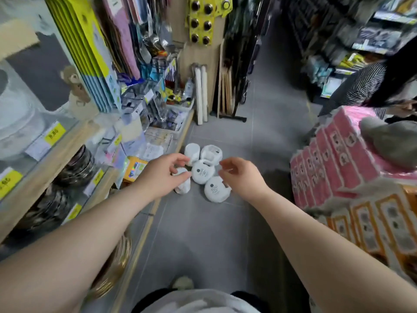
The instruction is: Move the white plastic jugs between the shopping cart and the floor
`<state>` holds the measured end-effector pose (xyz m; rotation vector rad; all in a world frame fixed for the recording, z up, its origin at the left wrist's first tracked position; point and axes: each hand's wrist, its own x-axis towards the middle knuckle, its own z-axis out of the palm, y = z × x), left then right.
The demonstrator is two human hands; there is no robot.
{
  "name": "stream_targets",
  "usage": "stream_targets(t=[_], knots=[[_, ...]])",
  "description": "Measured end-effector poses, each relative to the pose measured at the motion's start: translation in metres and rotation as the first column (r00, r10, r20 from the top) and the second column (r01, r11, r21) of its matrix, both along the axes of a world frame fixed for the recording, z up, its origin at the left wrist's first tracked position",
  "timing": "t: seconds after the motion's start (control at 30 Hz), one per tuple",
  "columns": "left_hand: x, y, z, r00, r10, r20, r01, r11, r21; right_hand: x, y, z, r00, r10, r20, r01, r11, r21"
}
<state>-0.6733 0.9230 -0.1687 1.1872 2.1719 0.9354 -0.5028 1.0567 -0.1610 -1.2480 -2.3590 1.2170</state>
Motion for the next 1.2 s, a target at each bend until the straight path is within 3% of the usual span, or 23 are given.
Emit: stream_targets(t=[0.2, 0.43, 0.63, 0.87, 1.2], knots=[[-0.05, 0.084, -0.009, 1.0, 0.001, -0.003, -0.001, 0.999, -0.034, -0.052, 0.091, -0.018, 0.998, 0.049, 0.038, -0.048, 0.998, -0.036], [-0.087, 0.157, -0.072, 0.933, 0.34, 0.114, -0.333, 0.94, -0.076, -0.128, 0.214, -0.069, 0.964, 0.246, 0.102, -0.232, 0.964, -0.128], [-0.104, 0.192, -0.149, 0.843, 0.51, 0.17, -0.48, 0.856, -0.19, -0.195, 0.279, -0.141, 0.892, 0.396, 0.216, -0.361, 0.914, -0.186], [-0.133, 0.214, -0.305, 0.795, 0.565, 0.219, -0.48, 0.808, -0.341, -0.26, 0.297, -0.297, 0.843, 0.473, 0.256, -0.423, 0.878, -0.225], [-0.18, 0.256, -0.58, 0.731, 0.655, 0.193, -0.523, 0.718, -0.459, -0.339, 0.316, -0.586, 0.791, 0.569, 0.223, -0.514, 0.817, -0.261]])
